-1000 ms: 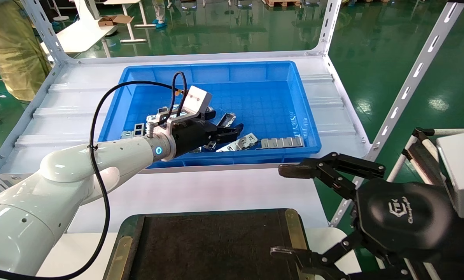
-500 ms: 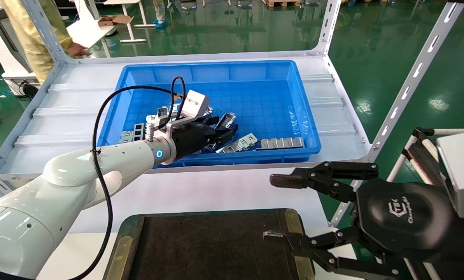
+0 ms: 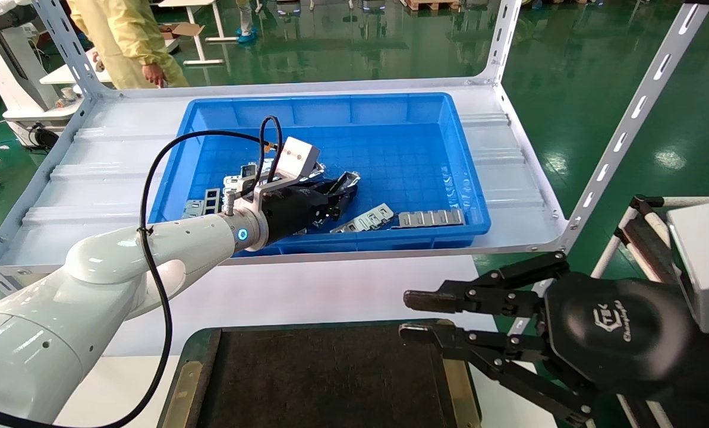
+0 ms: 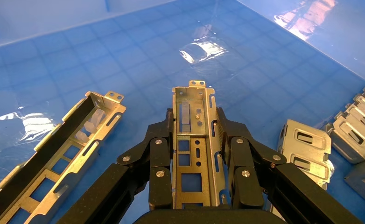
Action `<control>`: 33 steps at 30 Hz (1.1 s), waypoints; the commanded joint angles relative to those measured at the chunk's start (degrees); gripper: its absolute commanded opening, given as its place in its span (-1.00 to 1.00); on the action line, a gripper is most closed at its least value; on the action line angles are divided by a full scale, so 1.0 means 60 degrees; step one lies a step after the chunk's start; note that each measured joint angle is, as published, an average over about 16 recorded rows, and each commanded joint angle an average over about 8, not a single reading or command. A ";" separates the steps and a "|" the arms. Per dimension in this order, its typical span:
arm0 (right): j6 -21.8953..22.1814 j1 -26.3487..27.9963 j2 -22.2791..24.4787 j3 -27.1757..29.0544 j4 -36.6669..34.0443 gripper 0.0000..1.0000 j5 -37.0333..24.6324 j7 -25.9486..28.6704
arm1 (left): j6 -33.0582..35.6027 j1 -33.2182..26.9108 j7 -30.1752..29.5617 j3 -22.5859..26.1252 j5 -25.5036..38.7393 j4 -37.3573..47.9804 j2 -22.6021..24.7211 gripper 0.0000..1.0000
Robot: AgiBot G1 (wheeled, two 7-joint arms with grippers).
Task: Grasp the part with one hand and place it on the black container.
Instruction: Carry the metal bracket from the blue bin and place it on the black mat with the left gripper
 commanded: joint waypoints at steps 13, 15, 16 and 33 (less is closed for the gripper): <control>0.0004 0.0002 0.0003 -0.0008 0.0000 -1.00 0.0006 -0.0004 | 0.0821 -0.0343 0.0667 -0.0075 -0.0774 -0.0080 -0.0109 -1.00; 0.0004 0.0002 0.0004 -0.0010 0.0000 -1.00 0.0007 -0.0005 | 0.1046 -0.0440 0.0832 -0.0137 -0.0896 0.0009 -0.0123 -1.00; 0.0004 0.0002 0.0004 -0.0010 0.0000 -1.00 0.0007 -0.0005 | 0.1171 -0.0491 0.0916 -0.0171 -0.0959 0.0061 -0.0133 -1.00; 0.0009 0.0004 0.0008 -0.0020 0.0000 -1.00 0.0014 -0.0010 | 0.4705 -0.0767 0.1406 -0.0653 -0.1930 -0.0115 -0.1132 -1.00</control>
